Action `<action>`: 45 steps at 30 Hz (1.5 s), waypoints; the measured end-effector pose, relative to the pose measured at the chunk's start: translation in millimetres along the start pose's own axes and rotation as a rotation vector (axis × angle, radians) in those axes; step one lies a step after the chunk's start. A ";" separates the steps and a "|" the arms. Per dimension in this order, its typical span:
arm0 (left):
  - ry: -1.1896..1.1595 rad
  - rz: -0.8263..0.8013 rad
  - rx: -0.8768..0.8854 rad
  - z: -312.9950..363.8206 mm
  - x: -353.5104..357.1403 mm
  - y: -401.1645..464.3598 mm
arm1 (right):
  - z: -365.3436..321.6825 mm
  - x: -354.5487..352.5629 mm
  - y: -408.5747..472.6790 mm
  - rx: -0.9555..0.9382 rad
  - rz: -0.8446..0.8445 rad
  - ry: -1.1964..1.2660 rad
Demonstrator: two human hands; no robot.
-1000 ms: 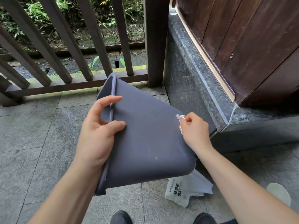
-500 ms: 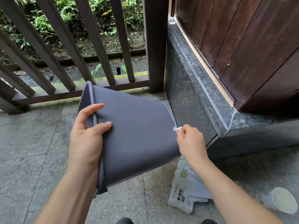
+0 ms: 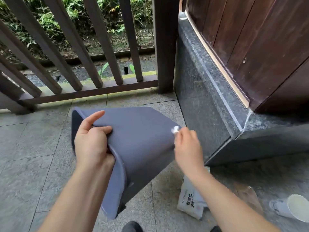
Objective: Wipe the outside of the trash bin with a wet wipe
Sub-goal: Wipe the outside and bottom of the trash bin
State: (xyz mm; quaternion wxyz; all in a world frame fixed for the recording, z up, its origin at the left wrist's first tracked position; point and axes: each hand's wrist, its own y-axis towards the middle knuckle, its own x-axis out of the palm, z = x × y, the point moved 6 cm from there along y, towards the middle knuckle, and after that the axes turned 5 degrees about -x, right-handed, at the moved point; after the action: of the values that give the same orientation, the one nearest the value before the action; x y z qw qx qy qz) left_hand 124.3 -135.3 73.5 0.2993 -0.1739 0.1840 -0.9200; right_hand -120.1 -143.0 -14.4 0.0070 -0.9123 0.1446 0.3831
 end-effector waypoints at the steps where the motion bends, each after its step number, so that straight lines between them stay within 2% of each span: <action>1: 0.003 -0.009 0.011 1.1 1.5 -0.7 | 22.0 0.9 8.8 0.102 -0.020 0.025; 3: 0.005 -0.026 0.022 2.4 2.1 -0.8 | 38.6 3.5 20.1 0.188 -0.019 0.073; 5: 0.006 -0.022 0.028 2.4 1.3 1.2 | 19.1 2.7 23.7 0.144 0.022 0.098; 8: 0.024 -0.021 0.034 -1.9 3.0 2.8 | -53.6 -1.2 1.7 -0.136 0.015 0.178; 11: 0.105 -0.026 0.041 -9.7 5.1 4.9 | -126.1 1.0 -57.7 -0.404 -0.138 0.298; 14: 0.179 -0.102 0.032 -15.8 11.5 5.6 | -137.0 -1.9 -72.3 -0.452 -0.270 0.399; 16: 0.263 -0.207 0.044 -21.2 21.4 1.5 | -126.4 -6.1 -55.7 -0.477 -0.281 0.367; 19: 0.385 -0.416 0.086 -29.4 42.7 -16.1 | -104.0 -15.2 -22.8 -0.429 -0.199 0.311; 23: 0.628 -0.635 0.144 -34.6 57.8 -41.7 | -77.8 -29.3 11.5 -0.382 0.025 0.255; 25: 0.703 -0.714 0.121 -37.9 60.9 -52.4 | -67.0 -38.8 32.8 -0.361 0.127 0.233; 27: 0.723 -0.747 0.093 -37.7 61.1 -59.9 | -45.2 -41.1 54.4 -0.284 0.140 0.152; 32: 0.744 -0.732 0.069 -29.4 52.1 -55.3 | 49.6 -24.7 70.1 0.115 -0.128 -0.160; 37: 0.782 -0.719 0.104 -27.9 49.2 -57.0 | 111.0 -3.4 43.5 0.378 -0.449 -0.340; 39: 0.797 -0.646 0.151 -25.5 48.3 -50.2 | 112.9 3.5 32.3 0.456 -0.479 -0.301; 41: 0.815 -0.563 0.189 -24.4 46.8 -43.3 | 86.3 10.7 27.9 0.392 -0.430 -0.238; 45: 0.807 -0.459 0.223 -23.0 42.7 -35.8 | -16.5 18.2 7.2 -0.095 -0.259 -0.109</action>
State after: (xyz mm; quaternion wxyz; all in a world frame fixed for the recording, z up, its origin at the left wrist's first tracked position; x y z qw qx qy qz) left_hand 64.6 -129.2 78.3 0.0097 0.1945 0.1426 -0.9704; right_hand -98.4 -156.6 -14.8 0.0210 -0.9004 0.0068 0.4345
